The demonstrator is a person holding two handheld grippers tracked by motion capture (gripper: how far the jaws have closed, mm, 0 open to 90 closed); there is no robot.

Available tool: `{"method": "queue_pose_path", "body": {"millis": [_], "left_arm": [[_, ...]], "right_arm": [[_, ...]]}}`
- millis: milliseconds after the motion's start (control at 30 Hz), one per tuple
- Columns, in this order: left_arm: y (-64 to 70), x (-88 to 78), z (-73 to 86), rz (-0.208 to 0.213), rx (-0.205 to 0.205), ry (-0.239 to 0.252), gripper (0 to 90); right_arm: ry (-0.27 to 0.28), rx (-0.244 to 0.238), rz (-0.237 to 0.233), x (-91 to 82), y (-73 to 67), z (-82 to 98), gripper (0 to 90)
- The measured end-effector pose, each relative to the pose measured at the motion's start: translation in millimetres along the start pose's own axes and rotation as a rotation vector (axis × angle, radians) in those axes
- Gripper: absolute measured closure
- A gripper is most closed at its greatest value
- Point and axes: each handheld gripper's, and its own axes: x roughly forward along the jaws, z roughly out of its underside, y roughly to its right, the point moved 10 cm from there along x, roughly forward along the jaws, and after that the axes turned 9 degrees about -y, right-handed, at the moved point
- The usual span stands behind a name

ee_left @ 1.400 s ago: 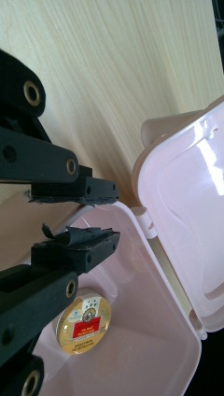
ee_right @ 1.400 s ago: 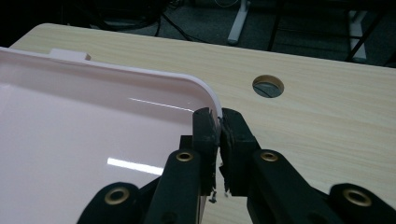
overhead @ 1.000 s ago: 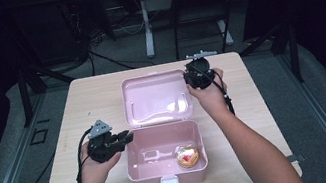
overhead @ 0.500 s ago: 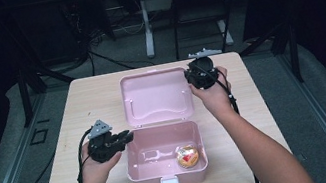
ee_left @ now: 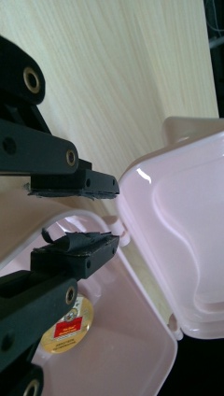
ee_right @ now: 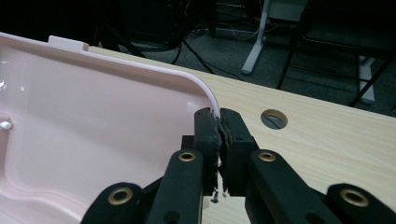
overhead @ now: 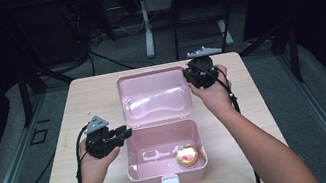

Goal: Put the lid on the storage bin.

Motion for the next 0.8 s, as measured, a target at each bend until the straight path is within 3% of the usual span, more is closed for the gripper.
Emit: {"method": "queue_pose_path", "body": {"millis": [133, 267, 367, 533, 800], "left_arm": [[-7.6, -1.0, -10.1, -0.030, 0.008, 0.004, 67.2], [-16.6, -7.9, -26.1, -0.043, -0.013, 0.033, 67.4], [-20.8, -11.4, -38.2, -0.027, -0.037, 0.047, 69.0], [-29.1, -10.7, -55.0, -0.067, -0.033, 0.047, 70.9], [-33.2, -10.5, -78.6, -0.072, -0.062, 0.054, 74.0]], "right_arm": [[0.008, 0.000, -0.007, -1.4, -0.6, -0.2, 86.4], [0.012, 0.002, -0.012, -2.5, -0.4, 0.5, 86.4], [0.016, 0.001, -0.012, -3.3, -0.2, 0.8, 86.4], [0.022, 0.000, -0.016, -5.7, 0.1, 1.5, 86.3], [0.030, -0.002, -0.022, -7.9, -0.4, 1.8, 86.4]]}}
